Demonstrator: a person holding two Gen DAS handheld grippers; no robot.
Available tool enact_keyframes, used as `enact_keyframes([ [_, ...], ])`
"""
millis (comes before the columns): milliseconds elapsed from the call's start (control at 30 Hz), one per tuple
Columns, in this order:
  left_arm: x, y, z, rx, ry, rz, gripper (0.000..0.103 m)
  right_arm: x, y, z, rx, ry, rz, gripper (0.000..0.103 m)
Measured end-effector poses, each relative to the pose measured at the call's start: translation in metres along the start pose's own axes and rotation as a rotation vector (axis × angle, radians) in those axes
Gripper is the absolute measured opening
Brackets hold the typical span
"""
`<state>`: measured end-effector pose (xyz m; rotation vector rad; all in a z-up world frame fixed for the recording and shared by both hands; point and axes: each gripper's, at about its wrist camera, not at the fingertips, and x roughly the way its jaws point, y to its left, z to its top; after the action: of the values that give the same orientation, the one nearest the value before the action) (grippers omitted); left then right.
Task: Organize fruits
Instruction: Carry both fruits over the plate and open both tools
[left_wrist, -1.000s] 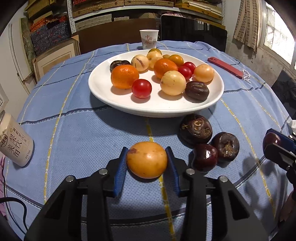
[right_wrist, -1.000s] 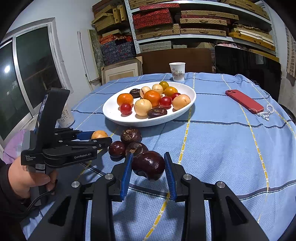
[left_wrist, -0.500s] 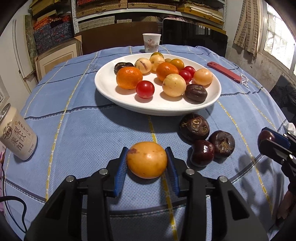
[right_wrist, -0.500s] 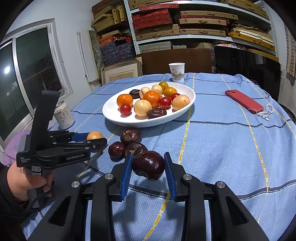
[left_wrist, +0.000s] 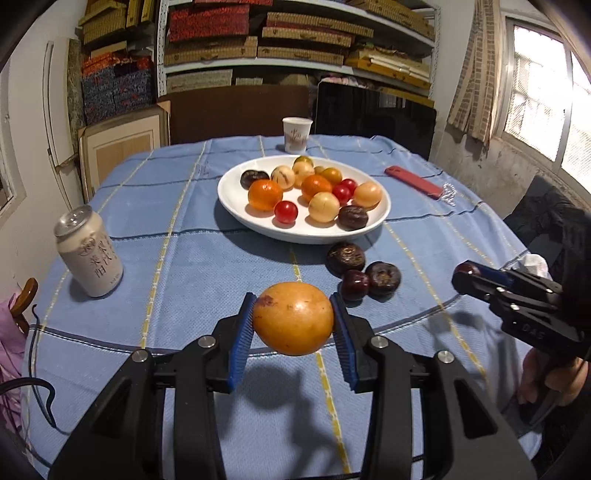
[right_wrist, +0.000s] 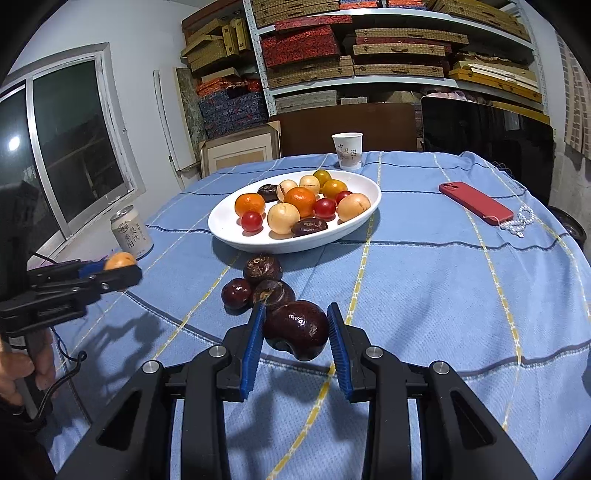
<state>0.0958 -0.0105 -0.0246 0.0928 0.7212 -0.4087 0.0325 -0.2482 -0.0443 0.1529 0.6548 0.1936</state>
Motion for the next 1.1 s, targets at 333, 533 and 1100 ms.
enact_keyframes([
  [333,-0.061,-0.005,0.037,0.038,-0.092,-0.053,0.039,-0.046,-0.001,0.024,-0.060,-0.060,-0.012,0.035],
  [533,-0.067,-0.004,0.094,0.065,-0.124,-0.050,0.039,-0.063,-0.013,0.081,-0.118,-0.145,-0.043,0.035],
  [1100,0.042,0.005,0.168,0.013,-0.068,-0.077,0.039,0.007,-0.023,0.147,-0.188,-0.130,-0.031,0.035],
])
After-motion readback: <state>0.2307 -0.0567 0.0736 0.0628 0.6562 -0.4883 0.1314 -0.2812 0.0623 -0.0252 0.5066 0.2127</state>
